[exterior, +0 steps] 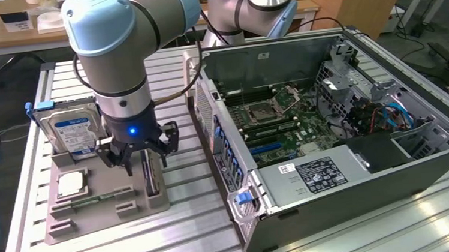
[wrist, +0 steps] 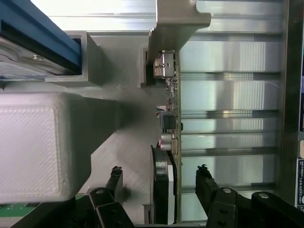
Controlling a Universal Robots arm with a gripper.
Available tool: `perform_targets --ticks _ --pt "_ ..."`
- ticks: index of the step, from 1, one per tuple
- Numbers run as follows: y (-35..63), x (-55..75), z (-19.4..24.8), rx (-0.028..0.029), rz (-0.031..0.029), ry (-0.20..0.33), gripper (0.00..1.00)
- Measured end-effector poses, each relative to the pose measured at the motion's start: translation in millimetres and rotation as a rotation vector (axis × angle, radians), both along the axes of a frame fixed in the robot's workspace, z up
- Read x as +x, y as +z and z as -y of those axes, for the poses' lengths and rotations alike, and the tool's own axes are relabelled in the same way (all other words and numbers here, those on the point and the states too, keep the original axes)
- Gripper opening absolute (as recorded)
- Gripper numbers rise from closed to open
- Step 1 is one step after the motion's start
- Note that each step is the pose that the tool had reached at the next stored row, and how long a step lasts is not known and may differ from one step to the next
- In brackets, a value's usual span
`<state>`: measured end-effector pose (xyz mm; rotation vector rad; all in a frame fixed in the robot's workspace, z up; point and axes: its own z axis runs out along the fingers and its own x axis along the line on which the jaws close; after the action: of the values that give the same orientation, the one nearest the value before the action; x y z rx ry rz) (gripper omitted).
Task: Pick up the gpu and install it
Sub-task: 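Pick up the gpu and move the gpu toward the slot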
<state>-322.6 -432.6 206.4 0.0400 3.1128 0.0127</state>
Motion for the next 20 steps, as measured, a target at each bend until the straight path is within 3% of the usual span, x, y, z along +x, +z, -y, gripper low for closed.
perform_targets --ticks 11,12,15,18,20 --pt "0.0 0.0 0.1 0.0 -0.0001 0.009 0.71" --pt "0.0 0.0 0.1 -0.0001 -0.0001 0.009 0.64" --pt "0.0 0.0 0.1 0.0 -0.0001 0.009 0.63" --pt "0.0 0.1 0.1 -0.0001 -0.0002 0.009 0.49" --pt "-0.1 0.1 0.1 -0.0002 -0.0002 0.009 0.49"
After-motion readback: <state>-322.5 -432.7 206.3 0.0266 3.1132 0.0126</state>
